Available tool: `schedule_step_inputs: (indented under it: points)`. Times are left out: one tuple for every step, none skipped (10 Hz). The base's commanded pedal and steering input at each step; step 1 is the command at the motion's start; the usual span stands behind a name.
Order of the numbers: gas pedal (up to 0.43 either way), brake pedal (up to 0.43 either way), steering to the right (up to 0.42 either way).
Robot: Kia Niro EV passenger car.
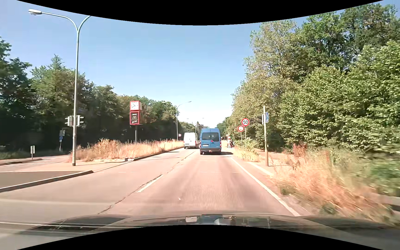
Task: Follow the waypoints while adhering to traffic rules and regulations
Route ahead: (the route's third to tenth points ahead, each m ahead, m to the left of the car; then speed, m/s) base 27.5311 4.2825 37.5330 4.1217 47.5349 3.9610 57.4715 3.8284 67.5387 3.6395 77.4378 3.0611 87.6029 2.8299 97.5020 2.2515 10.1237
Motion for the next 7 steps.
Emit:
schedule_step_inputs:
  points:
    - [0.177, 0.0, 0.003]
    - [0.177, 0.0, 0.004]
    - [0.177, 0.0, 0.004]
    - [0.169, 0.0, 0.004]
    - [0.157, 0.0, 0.004]
    - [0.157, 0.0, 0.004]
    - [0.157, 0.0, 0.004]
